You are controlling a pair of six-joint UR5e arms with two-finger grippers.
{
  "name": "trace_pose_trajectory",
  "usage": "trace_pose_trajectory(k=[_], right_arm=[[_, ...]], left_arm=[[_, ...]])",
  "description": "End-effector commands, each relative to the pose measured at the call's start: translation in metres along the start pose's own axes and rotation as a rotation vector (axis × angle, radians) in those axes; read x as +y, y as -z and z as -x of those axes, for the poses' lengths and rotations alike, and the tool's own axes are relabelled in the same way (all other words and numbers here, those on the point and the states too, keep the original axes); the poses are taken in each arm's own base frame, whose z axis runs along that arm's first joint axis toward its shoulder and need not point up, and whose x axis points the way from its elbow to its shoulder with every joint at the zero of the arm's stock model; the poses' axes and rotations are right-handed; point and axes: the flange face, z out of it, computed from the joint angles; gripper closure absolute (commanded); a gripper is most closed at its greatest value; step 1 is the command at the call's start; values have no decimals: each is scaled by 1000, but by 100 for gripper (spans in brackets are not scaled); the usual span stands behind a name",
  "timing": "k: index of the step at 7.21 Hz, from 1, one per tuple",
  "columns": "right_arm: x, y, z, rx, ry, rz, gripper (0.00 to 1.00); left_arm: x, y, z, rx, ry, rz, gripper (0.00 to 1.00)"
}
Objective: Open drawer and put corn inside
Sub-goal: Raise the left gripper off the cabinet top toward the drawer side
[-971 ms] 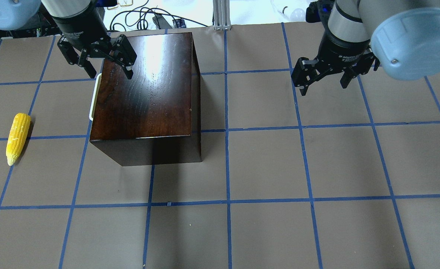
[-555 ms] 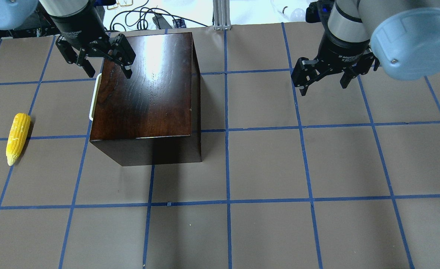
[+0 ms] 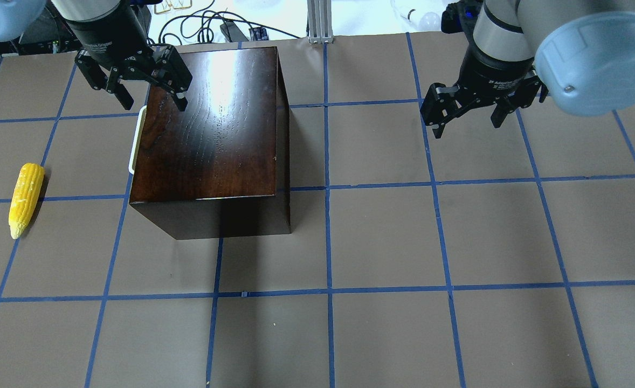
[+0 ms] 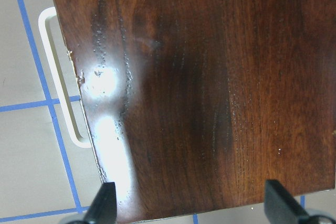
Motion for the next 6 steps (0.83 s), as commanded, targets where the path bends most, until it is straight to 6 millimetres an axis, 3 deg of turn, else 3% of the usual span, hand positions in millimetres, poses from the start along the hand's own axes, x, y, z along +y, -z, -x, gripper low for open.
trace_pose_trajectory(k=[1, 6], right_arm=[[0, 1, 0, 0, 0, -1, 0], [0, 1, 0, 0, 0, -1, 0]], left_arm=[[4, 5, 0, 2, 1, -9, 0], [11, 9, -2, -3, 4, -10, 0]])
